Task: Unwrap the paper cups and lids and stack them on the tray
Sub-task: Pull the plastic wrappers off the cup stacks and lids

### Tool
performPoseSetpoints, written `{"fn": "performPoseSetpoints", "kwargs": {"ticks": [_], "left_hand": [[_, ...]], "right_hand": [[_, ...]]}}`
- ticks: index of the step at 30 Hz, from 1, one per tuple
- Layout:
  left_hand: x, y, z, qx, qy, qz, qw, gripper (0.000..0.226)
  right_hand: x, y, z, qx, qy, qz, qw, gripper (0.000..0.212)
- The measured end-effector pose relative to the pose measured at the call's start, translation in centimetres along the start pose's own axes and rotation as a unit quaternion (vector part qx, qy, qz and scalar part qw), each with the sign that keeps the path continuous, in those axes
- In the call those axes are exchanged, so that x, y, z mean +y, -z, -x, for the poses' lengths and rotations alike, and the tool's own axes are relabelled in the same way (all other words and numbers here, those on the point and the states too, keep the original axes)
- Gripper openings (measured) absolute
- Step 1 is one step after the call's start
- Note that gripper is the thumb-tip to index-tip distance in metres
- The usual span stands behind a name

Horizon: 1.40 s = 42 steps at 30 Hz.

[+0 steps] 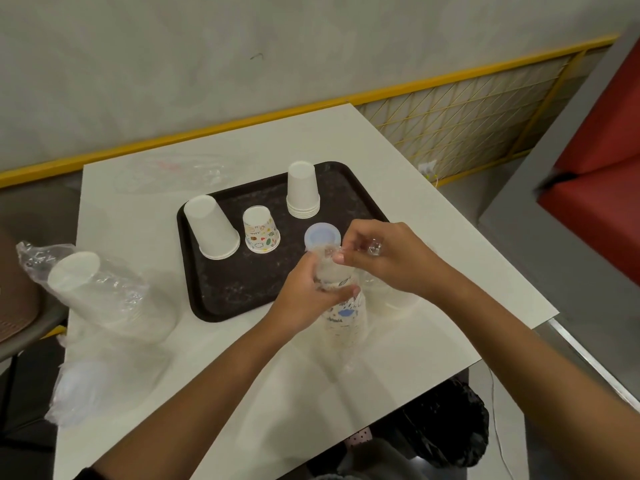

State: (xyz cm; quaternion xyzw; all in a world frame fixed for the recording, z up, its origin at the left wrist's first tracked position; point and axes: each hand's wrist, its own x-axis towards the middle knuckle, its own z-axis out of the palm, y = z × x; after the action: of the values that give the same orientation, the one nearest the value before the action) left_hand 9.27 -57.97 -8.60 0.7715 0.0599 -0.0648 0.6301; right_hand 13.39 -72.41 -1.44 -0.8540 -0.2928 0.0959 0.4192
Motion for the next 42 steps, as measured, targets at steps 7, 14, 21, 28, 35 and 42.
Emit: {"fn": "performPoseSetpoints", "kwargs": {"ticks": [7, 14, 21, 28, 35, 42], "left_hand": [[1.0, -0.2, -0.4, -0.017, -0.023, -0.012, 1.000, 0.052], [-0.6, 0.2, -0.7, -0.047, 0.000, 0.066, 0.997, 0.083], [-2.4, -0.2, -0.1, -0.050, 0.006, 0.045, 0.998, 0.078], [-2.4, 0.0, -0.5, -0.047, -0.004, -0.012, 0.999, 0.057], [-1.4, -2.3, -0.6, -0.064, -0.023, -0.050, 0.996, 0.060], [-0.3, -2.4, -0.6, -0.063, -0.036, -0.035, 0.997, 0.056]], "right_hand": [[-1.0, 1.1, -0.9, -0.126, -0.078, 0.057, 0.987, 0.029], [-1.6, 1.8, -1.9, -0.067, -0.035, -0.046, 0.996, 0.028], [-3.5, 2.6, -1.6, -0.024, 0.004, -0.080, 0.997, 0.028], [-4.5, 3.0, -1.5, -0.049, -0.002, -0.022, 0.999, 0.026], [-5.0, 4.9, -1.8, -0.058, -0.004, 0.069, 0.996, 0.019], [-4.6, 6.6, -2.2, -0.030, 0.000, 0.090, 0.995, 0.025]]}}
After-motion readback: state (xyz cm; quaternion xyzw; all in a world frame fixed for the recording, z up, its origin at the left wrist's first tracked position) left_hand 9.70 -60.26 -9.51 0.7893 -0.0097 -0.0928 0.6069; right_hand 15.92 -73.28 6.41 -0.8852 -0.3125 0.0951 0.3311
